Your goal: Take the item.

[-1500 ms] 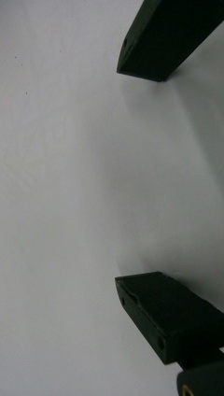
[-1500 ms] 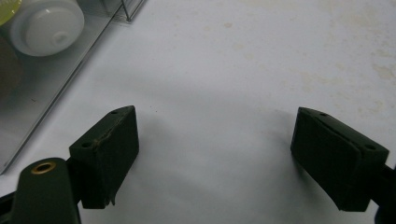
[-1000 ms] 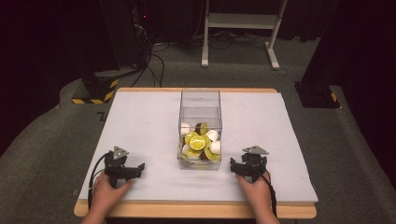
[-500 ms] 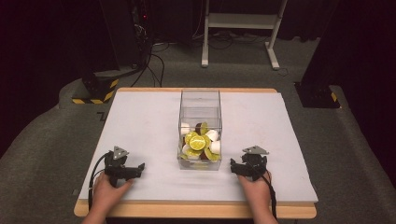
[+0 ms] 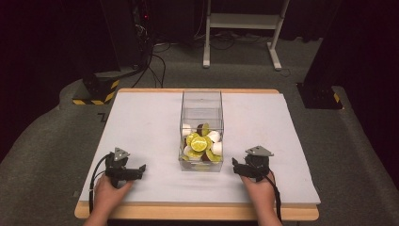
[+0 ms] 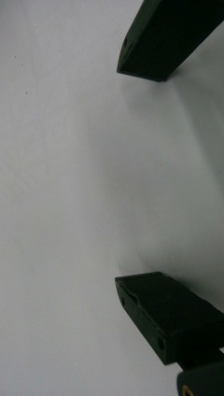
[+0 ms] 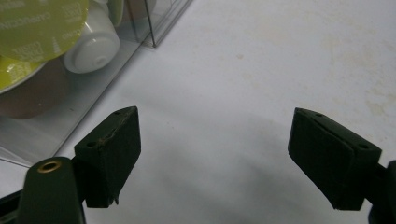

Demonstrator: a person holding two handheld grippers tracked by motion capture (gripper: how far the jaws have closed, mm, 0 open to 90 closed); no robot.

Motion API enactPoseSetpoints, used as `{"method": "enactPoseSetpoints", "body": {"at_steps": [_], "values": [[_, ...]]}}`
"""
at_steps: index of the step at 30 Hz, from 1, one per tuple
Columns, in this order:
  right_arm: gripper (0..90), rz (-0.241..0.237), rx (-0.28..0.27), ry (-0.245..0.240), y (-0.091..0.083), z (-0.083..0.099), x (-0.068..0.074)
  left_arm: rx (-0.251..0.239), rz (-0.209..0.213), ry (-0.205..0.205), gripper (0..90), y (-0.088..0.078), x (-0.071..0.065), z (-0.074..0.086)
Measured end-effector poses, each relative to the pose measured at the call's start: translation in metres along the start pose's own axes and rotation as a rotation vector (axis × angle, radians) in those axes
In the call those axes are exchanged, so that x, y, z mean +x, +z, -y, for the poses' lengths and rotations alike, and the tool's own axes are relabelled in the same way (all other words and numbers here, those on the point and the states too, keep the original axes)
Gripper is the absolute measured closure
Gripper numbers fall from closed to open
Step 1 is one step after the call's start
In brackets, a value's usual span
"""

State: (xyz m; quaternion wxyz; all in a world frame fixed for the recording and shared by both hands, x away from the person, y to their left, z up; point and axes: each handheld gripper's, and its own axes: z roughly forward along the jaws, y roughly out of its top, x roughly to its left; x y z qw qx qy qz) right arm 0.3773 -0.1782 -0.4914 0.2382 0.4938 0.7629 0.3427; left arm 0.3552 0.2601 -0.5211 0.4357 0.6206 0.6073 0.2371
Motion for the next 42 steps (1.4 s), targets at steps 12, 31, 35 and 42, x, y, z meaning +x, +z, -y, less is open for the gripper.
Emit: {"method": "enactPoseSetpoints", "body": {"at_steps": [12, 31, 35, 42], "values": [[16.1, -0.027, -0.014, -0.044, -0.004, -0.004, 0.006, 0.0, 0.0, 0.0, 1.6, 0.0, 0.0, 0.0], [16.6, -0.028, -0.034, -0.048, -0.005, -0.032, 0.004, 0.001, 0.0, 0.0, 1.5, 0.0, 0.0, 0.0], [17.7, -0.03, -0.053, -0.034, -0.004, -0.042, 0.003, 0.002, 0.0, 0.0, 1.6, 0.0, 0.0, 0.0], [18.9, -0.016, -0.057, -0.034, 0.003, -0.044, 0.002, 0.001, 0.0, 0.0, 1.6, 0.0, 0.0, 0.0]]}}
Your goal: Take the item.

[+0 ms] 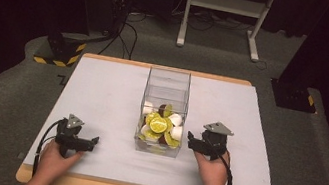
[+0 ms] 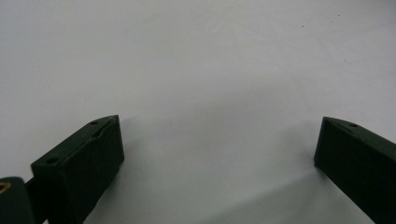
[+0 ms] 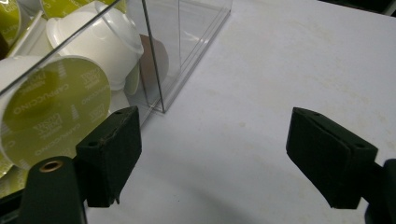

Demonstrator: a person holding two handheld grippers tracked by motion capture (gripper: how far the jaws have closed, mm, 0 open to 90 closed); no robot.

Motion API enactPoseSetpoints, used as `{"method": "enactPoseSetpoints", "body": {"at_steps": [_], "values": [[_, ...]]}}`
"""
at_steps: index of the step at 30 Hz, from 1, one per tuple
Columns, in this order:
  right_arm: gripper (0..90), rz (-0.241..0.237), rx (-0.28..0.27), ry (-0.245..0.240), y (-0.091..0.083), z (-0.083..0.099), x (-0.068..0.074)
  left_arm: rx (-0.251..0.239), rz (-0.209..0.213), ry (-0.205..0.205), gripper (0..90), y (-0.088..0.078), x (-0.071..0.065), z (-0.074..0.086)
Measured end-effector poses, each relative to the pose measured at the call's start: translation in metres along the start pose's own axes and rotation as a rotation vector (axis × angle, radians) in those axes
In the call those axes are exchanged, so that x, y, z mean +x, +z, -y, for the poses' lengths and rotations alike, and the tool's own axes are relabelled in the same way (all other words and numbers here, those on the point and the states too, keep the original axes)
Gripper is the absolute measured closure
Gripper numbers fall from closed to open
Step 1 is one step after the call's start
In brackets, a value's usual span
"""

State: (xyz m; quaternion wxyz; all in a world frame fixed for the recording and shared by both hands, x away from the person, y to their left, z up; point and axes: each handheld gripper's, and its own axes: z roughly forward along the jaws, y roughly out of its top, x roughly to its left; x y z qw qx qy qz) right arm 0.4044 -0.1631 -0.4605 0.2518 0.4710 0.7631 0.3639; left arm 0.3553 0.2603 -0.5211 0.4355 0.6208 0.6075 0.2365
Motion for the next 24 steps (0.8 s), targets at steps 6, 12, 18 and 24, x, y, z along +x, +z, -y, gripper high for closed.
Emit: {"method": "enactPoseSetpoints", "body": {"at_steps": [6, 12, 18, 24], "values": [[22.1, -0.021, -0.017, -0.007, -0.001, -0.001, -0.001, 0.0, -0.001, 0.0, 1.6, 0.0, 0.0, 0.0], [23.5, -0.045, -0.041, 0.012, -0.007, -0.002, -0.003, -0.001, 0.0, 0.0, 1.6, 0.0, 0.0, 0.0], [24.8, -0.056, -0.059, 0.027, -0.012, -0.004, -0.004, -0.001, 0.0, 0.001, 1.6, 0.0, 0.0, 0.0], [25.4, -0.066, -0.084, 0.019, -0.019, -0.009, -0.003, 0.0, -0.001, 0.002, 1.6, 0.0, 0.0, 0.0]]}}
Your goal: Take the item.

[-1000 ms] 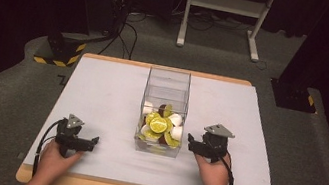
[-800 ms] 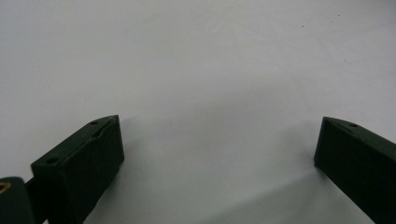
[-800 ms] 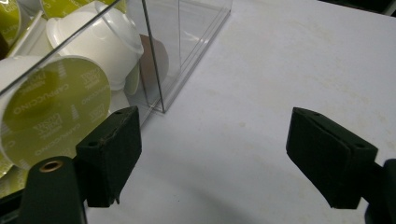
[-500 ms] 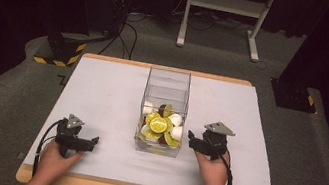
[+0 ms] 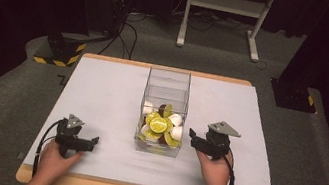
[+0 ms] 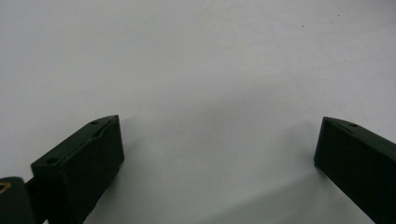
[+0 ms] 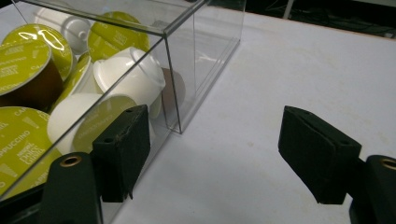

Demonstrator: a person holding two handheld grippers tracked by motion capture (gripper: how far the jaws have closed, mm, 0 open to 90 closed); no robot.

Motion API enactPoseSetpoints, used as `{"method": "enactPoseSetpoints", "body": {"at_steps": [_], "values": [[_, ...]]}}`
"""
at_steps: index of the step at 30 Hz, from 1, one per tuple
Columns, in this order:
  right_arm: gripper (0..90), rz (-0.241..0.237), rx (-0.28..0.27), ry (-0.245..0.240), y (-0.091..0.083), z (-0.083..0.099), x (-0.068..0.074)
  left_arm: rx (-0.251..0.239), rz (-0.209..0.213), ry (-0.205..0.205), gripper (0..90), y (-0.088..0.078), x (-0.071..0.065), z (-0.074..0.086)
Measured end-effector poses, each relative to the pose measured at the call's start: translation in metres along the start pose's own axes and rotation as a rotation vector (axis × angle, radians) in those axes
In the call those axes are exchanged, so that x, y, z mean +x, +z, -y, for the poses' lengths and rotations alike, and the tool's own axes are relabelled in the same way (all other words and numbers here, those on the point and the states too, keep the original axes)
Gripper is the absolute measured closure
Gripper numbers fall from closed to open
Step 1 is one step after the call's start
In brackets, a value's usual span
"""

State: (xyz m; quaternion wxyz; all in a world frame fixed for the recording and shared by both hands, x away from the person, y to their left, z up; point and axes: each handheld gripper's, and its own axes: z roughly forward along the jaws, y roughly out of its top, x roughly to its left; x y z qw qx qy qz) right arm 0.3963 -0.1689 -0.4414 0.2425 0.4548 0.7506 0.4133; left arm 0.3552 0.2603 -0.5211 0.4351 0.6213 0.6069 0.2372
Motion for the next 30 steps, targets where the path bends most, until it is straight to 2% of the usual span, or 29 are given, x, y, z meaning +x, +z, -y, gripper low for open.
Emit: {"method": "enactPoseSetpoints", "body": {"at_steps": [15, 24, 30], "values": [[27.1, -0.012, -0.045, -0.005, -0.012, -0.012, 0.002, 0.0, -0.001, -0.002, 1.5, 0.0, 0.0, 0.0], [26.9, -0.032, -0.051, -0.017, -0.011, -0.017, 0.01, 0.0, 0.0, -0.001, 1.5, 0.0, 0.0, 0.0], [28.6, -0.063, -0.057, -0.024, -0.007, -0.021, 0.016, 0.001, 0.0, -0.002, 1.5, 0.0, 0.0, 0.0]]}}
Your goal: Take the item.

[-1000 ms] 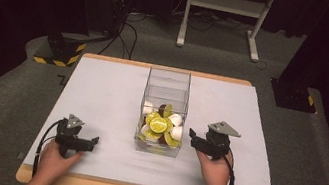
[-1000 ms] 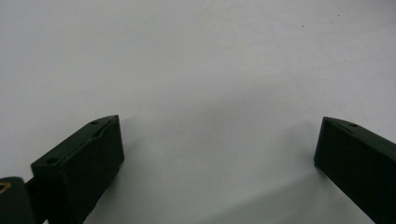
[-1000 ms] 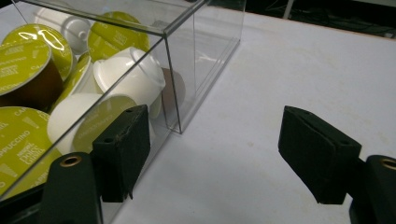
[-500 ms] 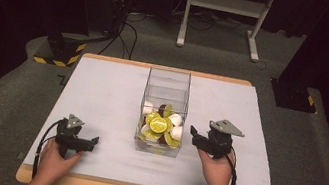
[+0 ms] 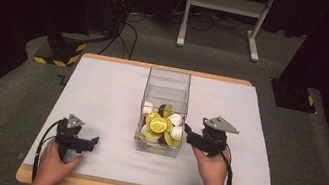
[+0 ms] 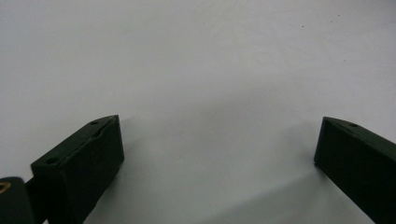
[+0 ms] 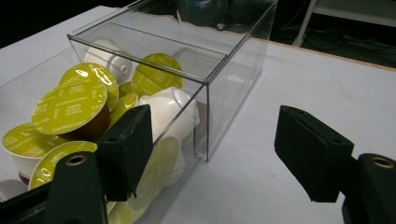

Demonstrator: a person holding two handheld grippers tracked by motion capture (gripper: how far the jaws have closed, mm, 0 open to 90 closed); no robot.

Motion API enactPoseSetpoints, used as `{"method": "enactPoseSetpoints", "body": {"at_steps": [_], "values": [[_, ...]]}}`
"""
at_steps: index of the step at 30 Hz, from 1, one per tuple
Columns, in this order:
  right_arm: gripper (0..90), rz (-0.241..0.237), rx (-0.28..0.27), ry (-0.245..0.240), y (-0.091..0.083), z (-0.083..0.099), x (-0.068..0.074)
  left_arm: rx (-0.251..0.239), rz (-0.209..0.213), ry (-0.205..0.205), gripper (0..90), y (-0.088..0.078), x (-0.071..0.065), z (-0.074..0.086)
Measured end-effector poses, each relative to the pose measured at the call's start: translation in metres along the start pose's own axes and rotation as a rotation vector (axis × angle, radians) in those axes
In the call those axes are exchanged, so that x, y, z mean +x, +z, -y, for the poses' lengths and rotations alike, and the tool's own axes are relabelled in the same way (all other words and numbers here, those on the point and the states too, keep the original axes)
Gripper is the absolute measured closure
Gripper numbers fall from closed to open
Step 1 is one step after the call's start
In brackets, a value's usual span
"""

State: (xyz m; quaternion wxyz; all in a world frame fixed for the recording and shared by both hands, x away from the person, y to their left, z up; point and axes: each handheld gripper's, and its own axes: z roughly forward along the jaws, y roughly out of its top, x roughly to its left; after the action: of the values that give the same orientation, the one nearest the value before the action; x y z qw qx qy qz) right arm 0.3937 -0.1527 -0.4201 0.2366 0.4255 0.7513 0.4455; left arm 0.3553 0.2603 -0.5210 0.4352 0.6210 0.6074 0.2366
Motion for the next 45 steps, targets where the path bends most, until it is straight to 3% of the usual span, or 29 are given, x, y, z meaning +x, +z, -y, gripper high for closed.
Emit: {"method": "enactPoseSetpoints", "body": {"at_steps": [14, 28, 45], "values": [[29.0, -0.04, -0.013, -0.028, 0.007, -0.009, 0.014, 0.0, -0.001, 0.001, 1.5, 0.0, 0.0, 0.0], [29.9, -0.096, -0.025, -0.068, 0.015, -0.018, 0.038, -0.001, 0.0, -0.001, 1.5, 0.0, 0.0, 0.0], [27.6, -0.158, 0.004, -0.128, 0.032, -0.019, 0.068, 0.002, 0.002, 0.002, 1.5, 0.0, 0.0, 0.0]]}}
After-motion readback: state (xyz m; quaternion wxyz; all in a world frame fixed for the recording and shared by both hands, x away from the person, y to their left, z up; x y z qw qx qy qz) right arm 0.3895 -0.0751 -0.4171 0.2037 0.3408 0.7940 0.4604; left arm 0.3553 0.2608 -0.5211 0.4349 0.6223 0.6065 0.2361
